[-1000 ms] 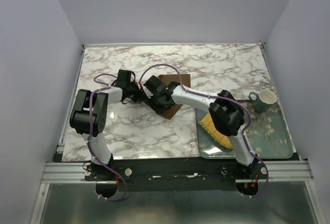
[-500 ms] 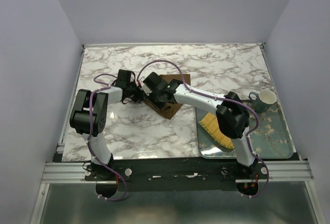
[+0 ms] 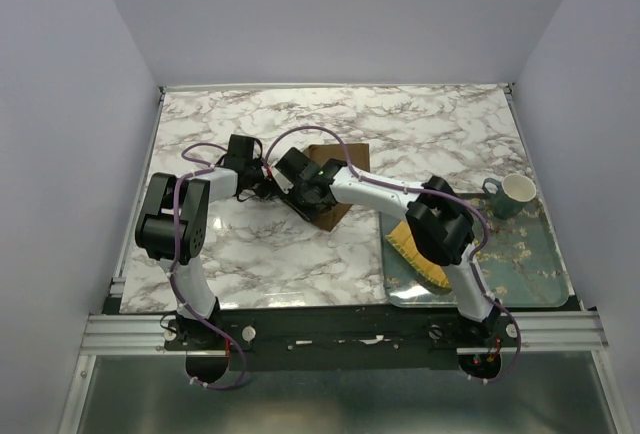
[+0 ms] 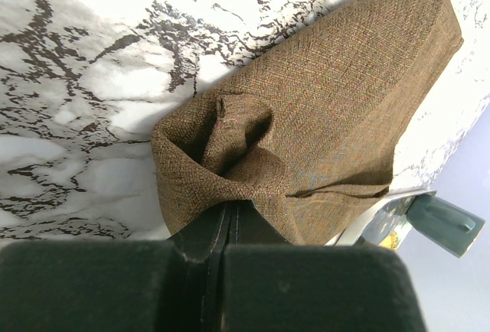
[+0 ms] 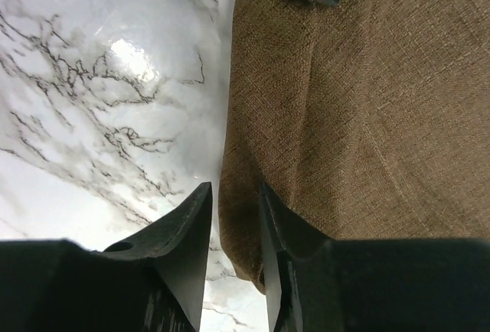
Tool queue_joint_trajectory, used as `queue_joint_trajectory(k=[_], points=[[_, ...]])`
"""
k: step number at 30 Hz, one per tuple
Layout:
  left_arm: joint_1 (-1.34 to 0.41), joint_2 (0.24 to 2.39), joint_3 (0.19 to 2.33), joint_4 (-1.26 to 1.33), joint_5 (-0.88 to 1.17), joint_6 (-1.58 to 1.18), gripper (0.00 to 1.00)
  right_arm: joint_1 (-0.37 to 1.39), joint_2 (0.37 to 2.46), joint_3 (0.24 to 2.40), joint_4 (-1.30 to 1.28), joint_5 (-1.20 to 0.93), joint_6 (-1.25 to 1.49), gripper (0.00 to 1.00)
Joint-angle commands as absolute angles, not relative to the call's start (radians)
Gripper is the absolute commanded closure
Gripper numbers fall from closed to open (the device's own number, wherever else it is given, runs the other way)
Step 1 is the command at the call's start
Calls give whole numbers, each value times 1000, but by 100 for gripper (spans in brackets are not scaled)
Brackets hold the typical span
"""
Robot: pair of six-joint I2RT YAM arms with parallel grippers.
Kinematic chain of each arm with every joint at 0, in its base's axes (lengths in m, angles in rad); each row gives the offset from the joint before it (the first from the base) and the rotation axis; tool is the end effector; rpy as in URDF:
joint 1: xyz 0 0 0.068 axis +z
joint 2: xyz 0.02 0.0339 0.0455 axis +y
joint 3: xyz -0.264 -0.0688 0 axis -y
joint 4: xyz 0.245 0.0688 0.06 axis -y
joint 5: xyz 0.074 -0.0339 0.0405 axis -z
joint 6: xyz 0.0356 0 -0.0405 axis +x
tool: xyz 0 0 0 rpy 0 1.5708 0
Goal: Fold the napkin, place the utensils inside, and roll it up
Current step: Roll the napkin with the utensil
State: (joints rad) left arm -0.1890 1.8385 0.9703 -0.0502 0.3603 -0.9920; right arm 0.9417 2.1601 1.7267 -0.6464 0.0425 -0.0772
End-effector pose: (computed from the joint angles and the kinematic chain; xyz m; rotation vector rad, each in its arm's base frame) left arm 0.3503 -0.0798 0.1346 -0.8859 2.5047 -0.9006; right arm 0.2754 0.3758 0.1879 -1.2893 2.3371 0.2286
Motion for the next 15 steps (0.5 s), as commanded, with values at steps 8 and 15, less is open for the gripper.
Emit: queue_joint_trajectory(k=[8, 15], points=[[-184, 1934, 917, -192, 216, -939, 100, 940, 2198, 1692, -632, 136, -106, 53], [-181, 1937, 922, -195, 219, -939, 100, 939, 2209, 1668, -624, 161, -107, 47]])
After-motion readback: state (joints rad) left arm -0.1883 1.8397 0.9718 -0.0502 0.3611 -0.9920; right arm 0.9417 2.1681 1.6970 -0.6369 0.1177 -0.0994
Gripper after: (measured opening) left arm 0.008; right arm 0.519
